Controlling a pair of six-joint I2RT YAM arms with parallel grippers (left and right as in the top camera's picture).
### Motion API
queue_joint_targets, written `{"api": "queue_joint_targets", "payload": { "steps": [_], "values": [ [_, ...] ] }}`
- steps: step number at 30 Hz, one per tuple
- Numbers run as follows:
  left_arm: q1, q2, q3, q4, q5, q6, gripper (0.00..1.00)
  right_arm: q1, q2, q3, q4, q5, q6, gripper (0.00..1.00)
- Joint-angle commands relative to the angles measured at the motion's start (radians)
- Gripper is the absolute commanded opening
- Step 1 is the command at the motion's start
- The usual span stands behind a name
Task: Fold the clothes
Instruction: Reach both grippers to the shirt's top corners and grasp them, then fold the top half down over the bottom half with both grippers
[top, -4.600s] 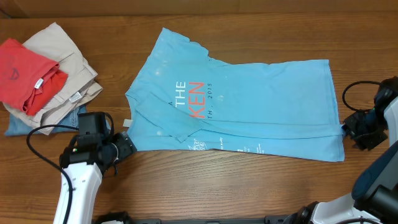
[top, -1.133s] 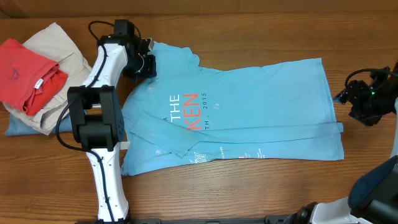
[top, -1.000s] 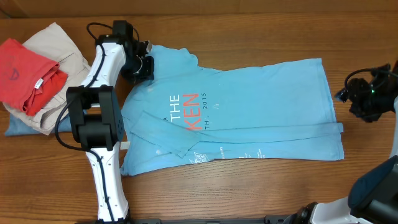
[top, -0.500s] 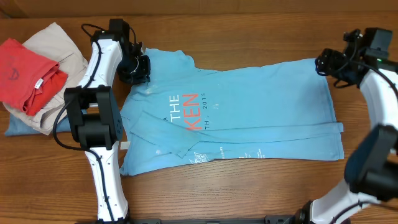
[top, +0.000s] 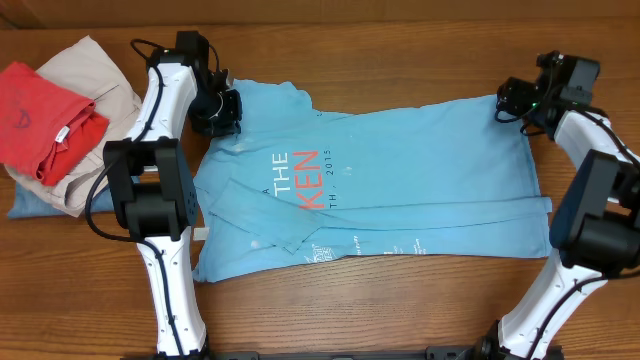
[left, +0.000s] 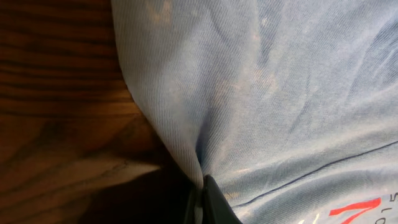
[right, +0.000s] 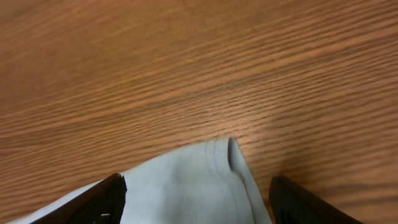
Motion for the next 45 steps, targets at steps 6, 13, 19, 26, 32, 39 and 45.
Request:
{"api": "queue_joint_targets", "payload": {
  "steps": [6, 13, 19, 26, 32, 39, 45],
  "values": [
    [-0.008, 0.012, 0.024, -0.007, -0.028, -0.011, 0.06, -0.001, 0.092, 0.014, 0.093, -0.003, 0.017, 0.77],
    [-0.008, 0.012, 0.024, -0.006, -0.028, -0.011, 0.06, 0.000, 0.138, 0.014, 0.108, -0.028, 0.036, 0.58],
    [-0.008, 0.012, 0.024, -0.013, -0.030, -0.013, 0.06, 0.000, 0.138, 0.020, 0.118, -0.017, 0.094, 0.08],
    [0.006, -0.019, 0.025, -0.017, -0.024, -0.021, 0.04, -0.011, 0.122, 0.102, -0.016, -0.017, 0.128, 0.04],
    [0.014, -0.094, 0.026, 0.008, -0.020, -0.021, 0.04, -0.016, 0.068, 0.213, -0.182, -0.017, 0.128, 0.04],
    [0.015, -0.152, 0.026, -0.023, -0.028, -0.019, 0.04, -0.021, -0.011, 0.293, -0.335, -0.004, 0.128, 0.04],
    [0.039, -0.164, 0.026, -0.098, -0.027, -0.017, 0.04, -0.026, -0.060, 0.309, -0.515, 0.097, 0.128, 0.04]
  ]
}}
